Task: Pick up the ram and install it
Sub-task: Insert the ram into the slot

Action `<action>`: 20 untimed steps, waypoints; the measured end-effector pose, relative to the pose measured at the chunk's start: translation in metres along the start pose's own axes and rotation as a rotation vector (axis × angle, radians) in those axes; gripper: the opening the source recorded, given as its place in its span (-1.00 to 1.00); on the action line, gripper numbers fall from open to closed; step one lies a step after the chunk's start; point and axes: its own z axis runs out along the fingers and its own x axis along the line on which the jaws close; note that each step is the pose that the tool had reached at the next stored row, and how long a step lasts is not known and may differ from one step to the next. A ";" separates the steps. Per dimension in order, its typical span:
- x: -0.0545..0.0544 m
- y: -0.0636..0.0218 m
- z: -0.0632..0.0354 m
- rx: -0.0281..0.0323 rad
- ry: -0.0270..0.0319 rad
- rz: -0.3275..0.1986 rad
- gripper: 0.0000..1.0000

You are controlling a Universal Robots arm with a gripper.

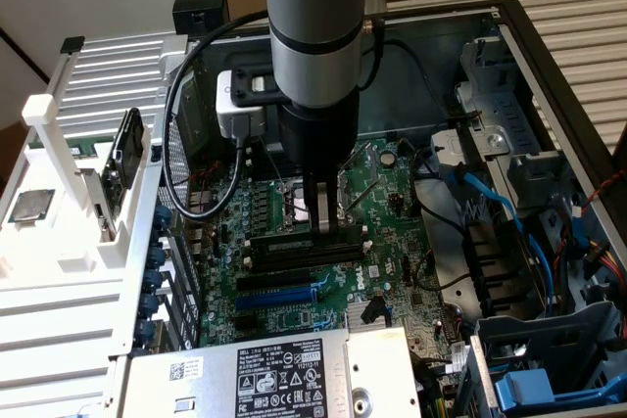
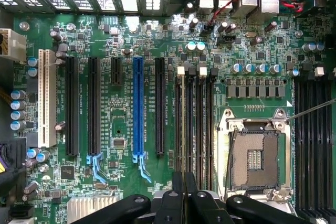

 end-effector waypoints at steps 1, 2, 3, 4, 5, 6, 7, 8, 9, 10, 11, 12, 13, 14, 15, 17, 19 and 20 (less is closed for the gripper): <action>0.000 0.0000 0.0000 -0.0001 0.0001 0.000 -0.76; 0.000 0.0000 0.0001 -0.0002 0.0001 0.000 -0.76; 0.000 -0.0001 0.0003 -0.0001 -0.0001 0.000 -0.76; 0.000 -0.0001 0.0004 -0.0001 0.0000 0.000 -0.76; 0.000 -0.0001 0.0005 -0.0001 0.0000 0.000 -0.76; 0.000 -0.0001 0.0006 -0.0002 0.0001 0.000 -0.76; 0.000 -0.0001 0.0007 -0.0001 0.0000 0.000 -0.76; 0.000 -0.0001 0.0009 -0.0001 0.0000 0.000 -0.76; 0.000 -0.0001 0.0009 -0.0001 0.0000 0.000 -0.76; 0.000 -0.0001 0.0009 -0.0003 0.0001 -0.002 -0.76; 0.000 -0.0001 0.0009 -0.0003 0.0000 -0.003 -0.76; 0.000 -0.0001 0.0010 -0.0002 -0.0001 -0.003 -0.76; 0.000 -0.0001 0.0010 -0.0003 -0.0001 -0.004 -0.76; 0.000 -0.0001 0.0009 -0.0006 0.0002 -0.006 -0.76; 0.000 -0.0001 0.0009 -0.0007 0.0002 -0.007 -0.76; 0.000 -0.0001 0.0010 -0.0007 0.0002 -0.007 -0.76; -0.001 -0.0001 0.0016 -0.0008 0.0003 -0.007 -0.76; -0.001 -0.0001 0.0020 -0.0006 0.0001 -0.007 -0.76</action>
